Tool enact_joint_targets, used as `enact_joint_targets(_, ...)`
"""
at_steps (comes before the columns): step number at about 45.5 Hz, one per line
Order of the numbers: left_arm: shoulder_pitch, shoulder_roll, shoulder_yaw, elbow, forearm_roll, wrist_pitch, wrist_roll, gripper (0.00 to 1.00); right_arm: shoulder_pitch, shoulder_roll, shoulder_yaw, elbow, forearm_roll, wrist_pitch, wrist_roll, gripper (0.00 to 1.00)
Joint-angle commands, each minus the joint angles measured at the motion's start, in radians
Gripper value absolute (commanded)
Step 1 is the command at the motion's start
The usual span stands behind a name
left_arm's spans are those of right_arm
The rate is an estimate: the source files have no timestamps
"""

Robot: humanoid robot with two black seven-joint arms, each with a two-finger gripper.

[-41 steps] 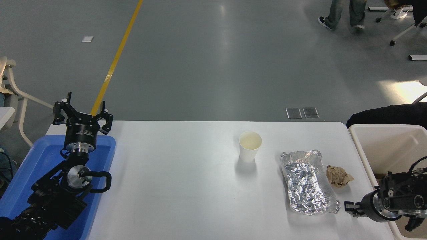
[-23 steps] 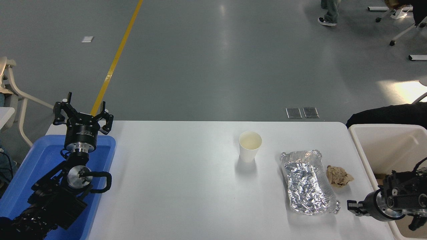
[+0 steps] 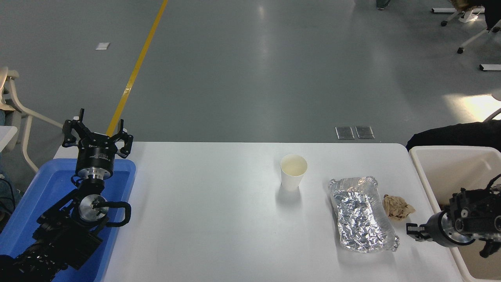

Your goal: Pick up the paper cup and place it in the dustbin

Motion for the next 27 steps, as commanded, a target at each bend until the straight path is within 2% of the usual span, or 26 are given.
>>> enact_joint_targets(1, 0.0, 0.0, -0.001, 0.0, -0.001, 0.0, 0.0, 0.99, 0.084, -0.005, -0.007, 0.012, 0.007, 0.009, 0.0, 1.0)
enact_joint_targets(12, 0.0, 0.002, 0.0, 0.0, 0.001, 0.0, 0.0, 0.99, 0.322, -0.008, -0.157, 0.093, 0.0, 0.052, -0.003, 1.0)
enact_joint_targets(19, 0.0, 0.002, 0.0, 0.0, 0.001, 0.0, 0.0, 0.99, 0.524, 0.033, -0.233, 0.217, 0.003, 0.079, -0.003, 1.0)
enact_joint_targets(27, 0.0, 0.002, 0.0, 0.0, 0.001, 0.0, 0.0, 0.99, 0.802, 0.066, -0.269, 0.39, 0.01, 0.289, -0.003, 1.0)
